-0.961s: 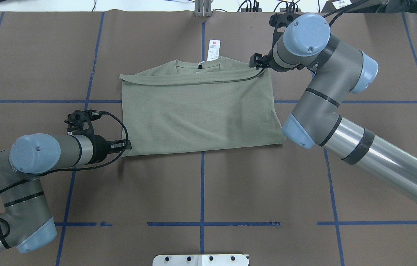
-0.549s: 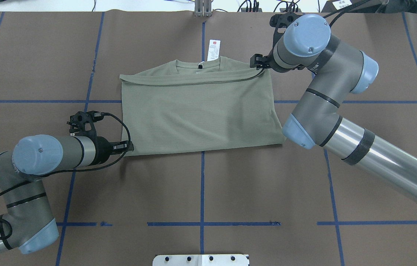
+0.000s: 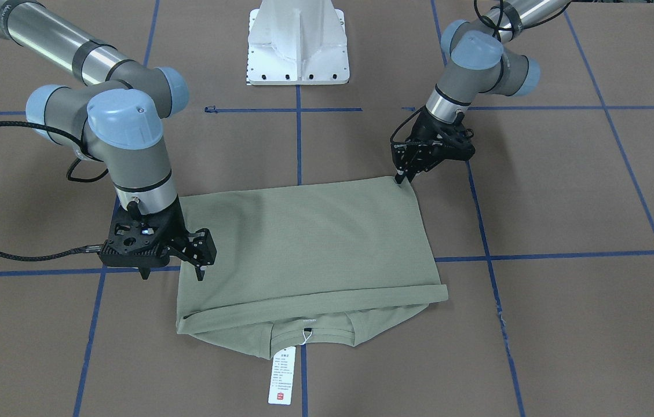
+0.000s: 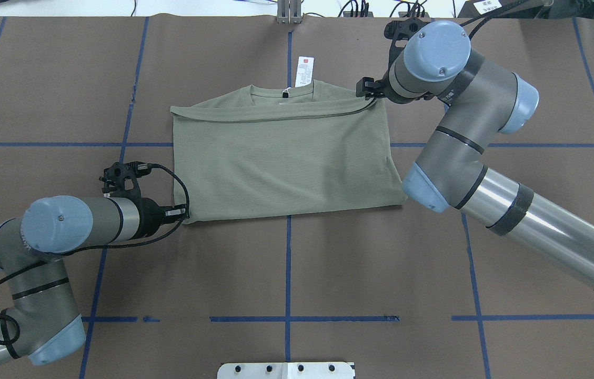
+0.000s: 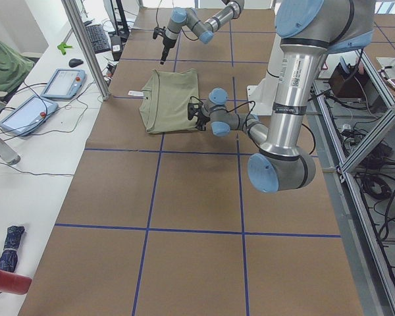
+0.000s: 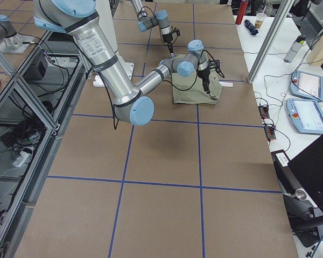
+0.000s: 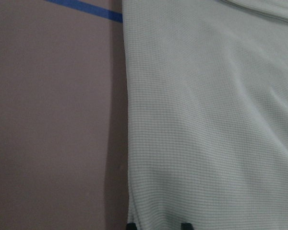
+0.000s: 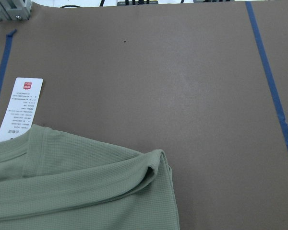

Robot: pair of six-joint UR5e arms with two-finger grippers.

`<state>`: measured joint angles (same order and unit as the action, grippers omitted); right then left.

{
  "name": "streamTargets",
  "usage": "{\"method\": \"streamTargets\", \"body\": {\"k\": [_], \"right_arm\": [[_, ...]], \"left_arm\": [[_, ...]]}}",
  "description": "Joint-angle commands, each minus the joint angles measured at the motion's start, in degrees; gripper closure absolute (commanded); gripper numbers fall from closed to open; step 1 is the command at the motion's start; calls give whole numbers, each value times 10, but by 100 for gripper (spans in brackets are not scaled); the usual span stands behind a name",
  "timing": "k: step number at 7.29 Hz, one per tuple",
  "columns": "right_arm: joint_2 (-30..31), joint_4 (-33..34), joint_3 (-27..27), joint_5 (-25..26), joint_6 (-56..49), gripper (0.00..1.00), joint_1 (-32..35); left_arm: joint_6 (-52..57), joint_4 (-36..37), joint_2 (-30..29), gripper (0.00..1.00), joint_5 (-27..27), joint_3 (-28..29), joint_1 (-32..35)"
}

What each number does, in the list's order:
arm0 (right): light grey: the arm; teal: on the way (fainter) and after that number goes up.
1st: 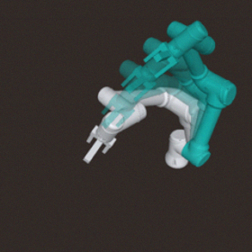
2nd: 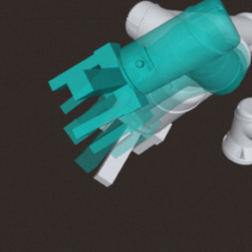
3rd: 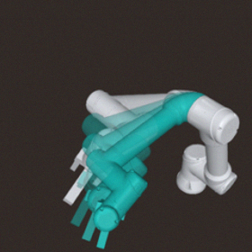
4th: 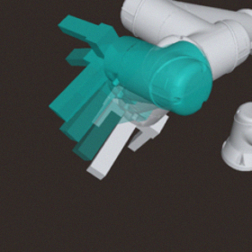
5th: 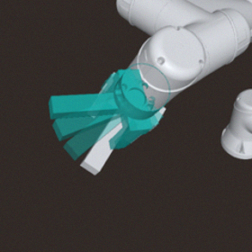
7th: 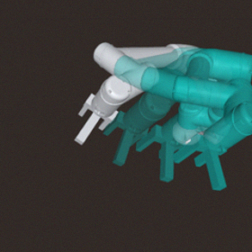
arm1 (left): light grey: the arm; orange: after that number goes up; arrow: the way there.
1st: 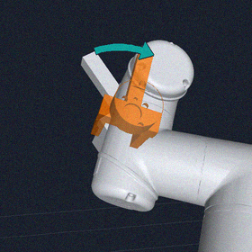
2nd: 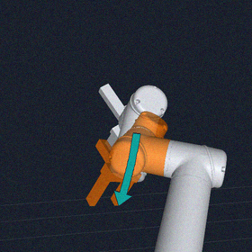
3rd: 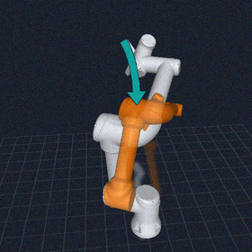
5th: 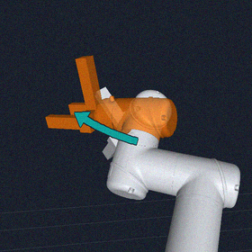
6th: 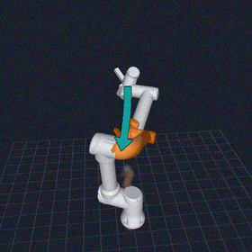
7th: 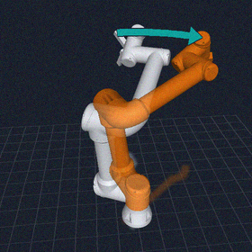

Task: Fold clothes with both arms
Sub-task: 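Lower the left gripper to the folded shirt's nearest side edge and grasp, then drag the folded shirt with the left gripper away from the robot, turning it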

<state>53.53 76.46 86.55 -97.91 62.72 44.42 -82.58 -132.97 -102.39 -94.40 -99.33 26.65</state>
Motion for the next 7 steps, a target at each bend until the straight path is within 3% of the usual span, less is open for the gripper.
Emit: {"method": "streamTargets", "body": {"k": [1,4,7], "right_arm": [[0,0,0,0,0,0,-1],[0,0,0,0,0,0,-3],[0,0,0,1,1,0,-4]], "left_arm": [[3,0,6,100,1,-5,1],[108,3,13,100,0,-4,51],[279,-1,1,100,-6,77,183]]}}
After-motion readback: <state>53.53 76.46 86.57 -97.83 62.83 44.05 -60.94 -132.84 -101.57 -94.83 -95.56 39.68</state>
